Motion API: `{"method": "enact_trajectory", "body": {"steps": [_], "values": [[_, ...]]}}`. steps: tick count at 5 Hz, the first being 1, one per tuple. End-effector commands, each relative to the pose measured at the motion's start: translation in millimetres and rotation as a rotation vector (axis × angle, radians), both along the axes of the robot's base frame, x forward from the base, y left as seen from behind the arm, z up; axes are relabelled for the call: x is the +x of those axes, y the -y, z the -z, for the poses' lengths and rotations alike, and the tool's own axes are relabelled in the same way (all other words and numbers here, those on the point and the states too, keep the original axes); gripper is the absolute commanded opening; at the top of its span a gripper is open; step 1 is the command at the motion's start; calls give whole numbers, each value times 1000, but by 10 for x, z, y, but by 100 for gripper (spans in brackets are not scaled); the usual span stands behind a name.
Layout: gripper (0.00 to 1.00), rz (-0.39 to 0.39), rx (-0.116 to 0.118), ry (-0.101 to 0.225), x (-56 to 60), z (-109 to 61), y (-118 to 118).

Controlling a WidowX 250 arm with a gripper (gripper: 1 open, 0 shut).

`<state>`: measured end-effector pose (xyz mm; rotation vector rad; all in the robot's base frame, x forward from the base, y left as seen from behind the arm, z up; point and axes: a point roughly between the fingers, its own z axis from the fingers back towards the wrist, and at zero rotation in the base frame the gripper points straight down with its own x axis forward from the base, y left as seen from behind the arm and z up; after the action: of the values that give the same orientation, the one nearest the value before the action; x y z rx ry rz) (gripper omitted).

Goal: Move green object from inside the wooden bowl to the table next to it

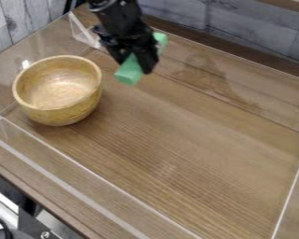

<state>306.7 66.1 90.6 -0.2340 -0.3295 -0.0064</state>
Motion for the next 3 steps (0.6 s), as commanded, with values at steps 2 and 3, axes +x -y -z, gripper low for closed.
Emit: {"method": "enact_trajectory", "body": {"steps": [2,3], "values": [[0,41,30,15,93,-15,325],[0,102,34,10,171,56,334]]}}
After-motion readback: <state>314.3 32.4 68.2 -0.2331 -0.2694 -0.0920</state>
